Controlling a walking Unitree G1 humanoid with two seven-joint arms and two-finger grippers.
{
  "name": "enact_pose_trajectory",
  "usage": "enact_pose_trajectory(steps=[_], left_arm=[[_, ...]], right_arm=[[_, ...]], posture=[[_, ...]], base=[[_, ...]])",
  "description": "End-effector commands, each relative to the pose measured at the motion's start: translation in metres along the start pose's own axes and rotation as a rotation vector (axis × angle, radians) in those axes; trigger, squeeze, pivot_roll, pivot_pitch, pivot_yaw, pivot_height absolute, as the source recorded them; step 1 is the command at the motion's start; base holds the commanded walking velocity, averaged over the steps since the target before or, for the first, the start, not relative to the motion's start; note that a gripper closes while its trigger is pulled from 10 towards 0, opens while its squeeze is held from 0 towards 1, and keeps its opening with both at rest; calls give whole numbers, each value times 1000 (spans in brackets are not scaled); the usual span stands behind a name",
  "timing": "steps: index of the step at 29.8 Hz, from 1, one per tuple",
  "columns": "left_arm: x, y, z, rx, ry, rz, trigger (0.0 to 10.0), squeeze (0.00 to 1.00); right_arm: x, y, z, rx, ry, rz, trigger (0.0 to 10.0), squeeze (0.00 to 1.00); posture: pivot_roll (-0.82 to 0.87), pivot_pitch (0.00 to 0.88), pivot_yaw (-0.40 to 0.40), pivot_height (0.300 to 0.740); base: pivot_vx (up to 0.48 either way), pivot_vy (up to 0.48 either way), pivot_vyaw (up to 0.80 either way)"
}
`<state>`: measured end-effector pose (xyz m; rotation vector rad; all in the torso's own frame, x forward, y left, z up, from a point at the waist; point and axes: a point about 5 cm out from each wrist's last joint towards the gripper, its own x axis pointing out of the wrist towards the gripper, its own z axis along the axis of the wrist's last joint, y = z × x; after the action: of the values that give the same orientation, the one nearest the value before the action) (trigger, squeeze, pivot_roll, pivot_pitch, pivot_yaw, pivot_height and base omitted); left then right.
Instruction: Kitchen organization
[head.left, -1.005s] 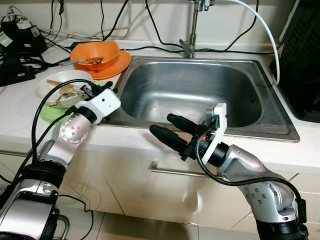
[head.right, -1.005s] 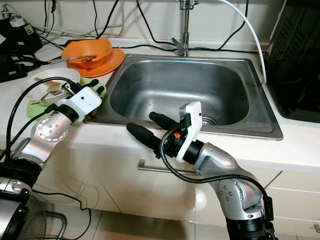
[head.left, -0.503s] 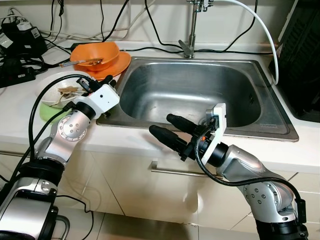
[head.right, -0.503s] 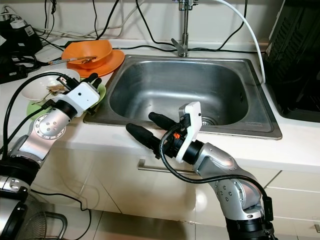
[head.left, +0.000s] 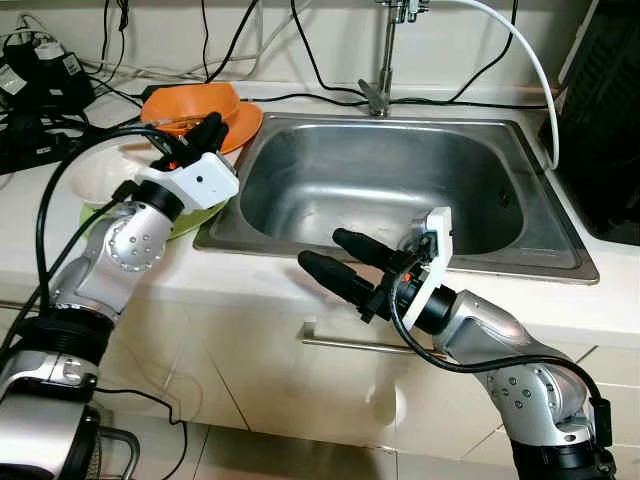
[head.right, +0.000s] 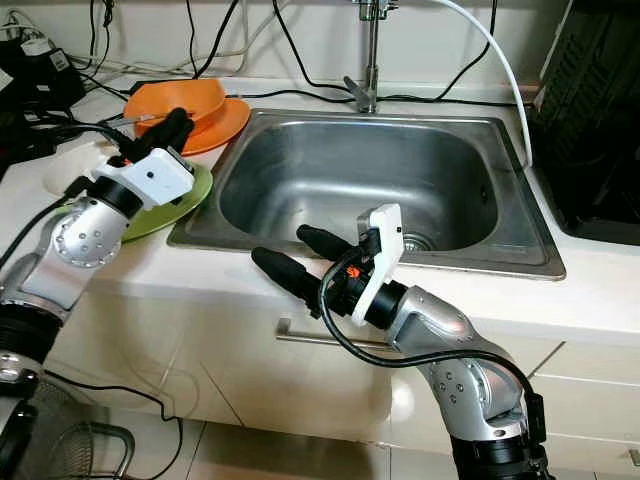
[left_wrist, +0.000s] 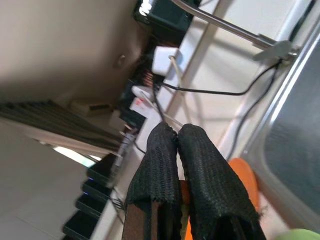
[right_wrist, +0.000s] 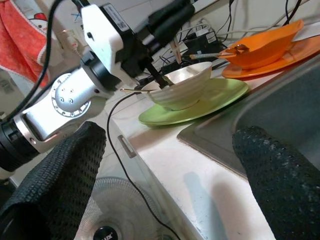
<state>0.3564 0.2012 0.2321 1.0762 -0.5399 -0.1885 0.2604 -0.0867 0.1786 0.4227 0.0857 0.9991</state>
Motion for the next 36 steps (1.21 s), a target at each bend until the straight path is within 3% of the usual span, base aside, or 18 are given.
enact_pose_trajectory(steps=[1, 4, 6, 7, 9, 11, 15, 18, 20, 22, 24, 25, 28, 29, 32, 36], left_arm=[[4, 13, 4, 33, -25, 40, 0, 0], [4, 24, 10, 54, -54, 79, 0, 0], [10, 41, 26, 54, -119, 151, 0, 0], [10, 41, 26, 54, -119, 151, 0, 0], [18, 53, 41, 2, -173, 218, 0, 0], [30, 68, 61, -199, -235, 310, 0, 0], [49, 86, 104, -598, -413, 367, 0, 0], [53, 90, 111, -792, -444, 397, 0, 0], [56, 84, 107, -1094, -421, 420, 0, 0], [59, 68, 96, -1473, -362, 420, 0, 0], [58, 52, 88, -1769, -331, 388, 0, 0], [58, 52, 88, -1769, -331, 388, 0, 0], [49, 29, 74, -2101, -297, 368, 0, 0], [49, 29, 74, -2101, -297, 368, 0, 0], [33, 3, 59, -2249, -231, 358, 0, 0], [16, -20, 44, -2391, -183, 337, 0, 0]], right_arm=[[2, 1, -1, 10, -1, 14, 10000, 0], [2, 1, -1, 12, -3, 13, 10000, 0], [2, 1, 0, 15, -5, 12, 10000, 0], [2, 1, 0, 15, -5, 12, 10000, 0], [2, 0, -1, 17, -5, 12, 10000, 0], [3, -1, -1, 17, -5, 12, 10000, 0], [5, -2, 0, 15, -6, 15, 10000, 0], [6, -2, 0, 13, -8, 14, 10000, 0], [6, -3, 0, 11, -11, 6, 10000, 0], [6, -3, 0, 11, -16, -2, 10000, 0], [6, -4, 0, 11, -20, -10, 10000, 0], [6, -4, 0, 11, -20, -10, 10000, 0], [6, -8, 0, 15, -34, -49, 10000, 0], [6, -8, 0, 15, -34, -49, 10000, 0], [7, -27, 4, 5, -74, -198, 10000, 0], [9, -39, 9, 87, -136, -274, 10000, 0]], posture=[[-96, 0, 71, 740], [-96, 0, 71, 740], [-89, 0, 65, 740], [-89, 0, 65, 740], [-86, 0, 64, 740], [-82, 0, 60, 740], [-86, 0, 61, 740], [-88, 0, 64, 740], [-93, 0, 70, 740], [-96, 0, 73, 740], [-98, 0, 75, 740], [-98, 0, 75, 740], [-98, 0, 76, 740], [-98, 0, 76, 740], [-87, 0, 74, 740], [-77, 0, 73, 740]], base=[[0, 0, 0], [0, 0, 0], [0, 0, 0], [0, 0, 0], [0, 0, 0], [0, 0, 0], [0, 0, 0], [0, 0, 0], [0, 0, 0], [0, 0, 0], [0, 0, 0], [0, 0, 0], [0, 0, 0], [0, 0, 0], [0, 0, 0], [0, 0, 0]])
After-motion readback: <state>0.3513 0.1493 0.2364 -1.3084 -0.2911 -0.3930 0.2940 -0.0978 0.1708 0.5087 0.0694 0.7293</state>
